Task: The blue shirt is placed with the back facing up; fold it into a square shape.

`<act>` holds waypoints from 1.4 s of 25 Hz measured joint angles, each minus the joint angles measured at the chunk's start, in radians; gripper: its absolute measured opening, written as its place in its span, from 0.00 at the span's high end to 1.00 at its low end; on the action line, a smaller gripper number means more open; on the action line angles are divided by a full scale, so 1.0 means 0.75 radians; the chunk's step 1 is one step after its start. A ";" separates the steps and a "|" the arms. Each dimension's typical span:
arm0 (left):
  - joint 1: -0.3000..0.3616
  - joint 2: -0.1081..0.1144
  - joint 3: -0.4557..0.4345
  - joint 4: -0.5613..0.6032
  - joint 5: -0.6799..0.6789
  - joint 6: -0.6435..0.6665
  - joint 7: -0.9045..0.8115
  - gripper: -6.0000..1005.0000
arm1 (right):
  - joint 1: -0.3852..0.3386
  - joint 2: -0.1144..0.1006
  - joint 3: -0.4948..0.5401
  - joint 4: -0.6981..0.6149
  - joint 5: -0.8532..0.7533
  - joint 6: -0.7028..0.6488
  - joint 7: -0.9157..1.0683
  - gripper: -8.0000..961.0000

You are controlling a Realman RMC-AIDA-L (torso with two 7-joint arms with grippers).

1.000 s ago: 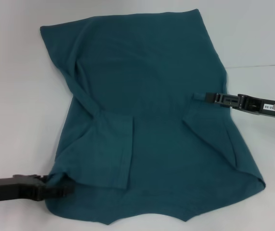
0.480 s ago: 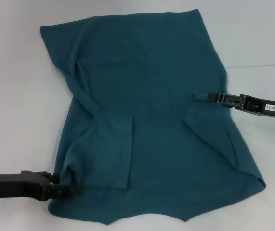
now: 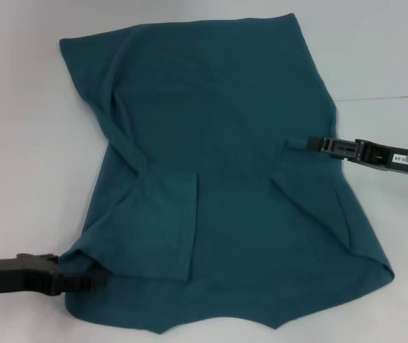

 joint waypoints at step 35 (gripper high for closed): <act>-0.014 0.005 -0.030 0.012 0.038 -0.090 -0.067 0.94 | 0.003 -0.005 -0.004 -0.001 -0.015 0.007 0.014 0.03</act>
